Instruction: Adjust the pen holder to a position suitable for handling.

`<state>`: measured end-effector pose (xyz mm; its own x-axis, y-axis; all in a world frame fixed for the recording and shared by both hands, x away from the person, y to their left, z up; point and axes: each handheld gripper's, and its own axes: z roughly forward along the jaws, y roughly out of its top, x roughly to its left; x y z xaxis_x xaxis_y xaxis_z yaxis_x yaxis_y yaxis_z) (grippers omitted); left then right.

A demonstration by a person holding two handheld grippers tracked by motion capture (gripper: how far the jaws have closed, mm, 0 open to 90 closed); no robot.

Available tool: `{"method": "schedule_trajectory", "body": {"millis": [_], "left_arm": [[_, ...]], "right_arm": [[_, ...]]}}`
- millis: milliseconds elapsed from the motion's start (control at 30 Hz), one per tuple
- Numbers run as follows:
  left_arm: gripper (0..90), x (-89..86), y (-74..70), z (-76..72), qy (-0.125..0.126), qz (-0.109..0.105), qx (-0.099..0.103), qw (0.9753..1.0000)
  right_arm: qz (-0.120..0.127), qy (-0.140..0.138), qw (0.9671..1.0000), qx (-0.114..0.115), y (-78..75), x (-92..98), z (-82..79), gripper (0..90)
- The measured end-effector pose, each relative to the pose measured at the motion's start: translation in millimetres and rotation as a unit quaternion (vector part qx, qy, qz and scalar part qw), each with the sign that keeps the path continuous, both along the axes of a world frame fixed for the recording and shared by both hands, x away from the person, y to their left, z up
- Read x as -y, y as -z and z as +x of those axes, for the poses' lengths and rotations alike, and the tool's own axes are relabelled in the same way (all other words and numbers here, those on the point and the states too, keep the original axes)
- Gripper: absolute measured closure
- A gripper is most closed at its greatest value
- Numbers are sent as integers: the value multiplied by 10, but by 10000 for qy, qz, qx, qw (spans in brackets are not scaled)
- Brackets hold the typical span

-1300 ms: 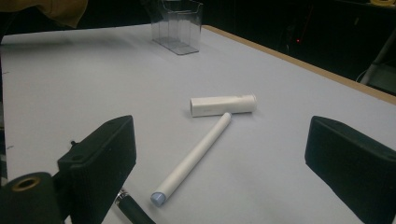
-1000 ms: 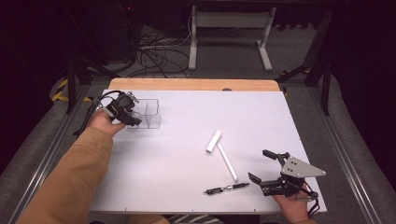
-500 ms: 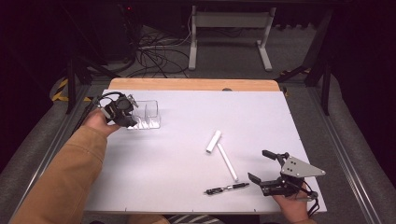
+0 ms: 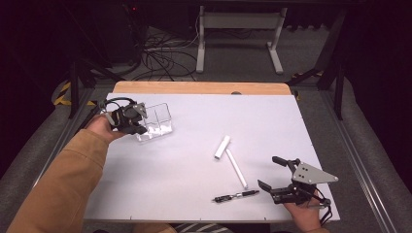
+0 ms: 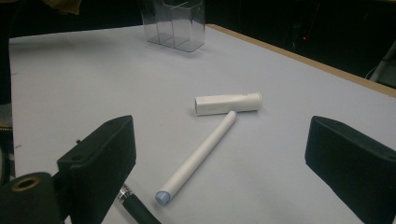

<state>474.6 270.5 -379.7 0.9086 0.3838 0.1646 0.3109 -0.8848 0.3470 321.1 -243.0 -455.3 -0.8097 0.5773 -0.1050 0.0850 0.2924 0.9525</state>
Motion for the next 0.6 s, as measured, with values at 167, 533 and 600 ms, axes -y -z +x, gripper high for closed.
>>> {"method": "schedule_trajectory", "body": {"millis": [167, 533, 600], "left_arm": [[882, 122, -93, -97, 416, -201, -77, 9989], [882, 523, -56, -319, 1274, -249, -386, 9908], [882, 582, -37, -331, 1370, -226, -411, 9895]], "right_arm": [[0, 0, 10000, 8, -2, -1, -2, 93], [2, -2, 10000, 2, -1, -3, -1, 92], [-2, -2, 10000, 6, -1, -4, -1, 92]]}}
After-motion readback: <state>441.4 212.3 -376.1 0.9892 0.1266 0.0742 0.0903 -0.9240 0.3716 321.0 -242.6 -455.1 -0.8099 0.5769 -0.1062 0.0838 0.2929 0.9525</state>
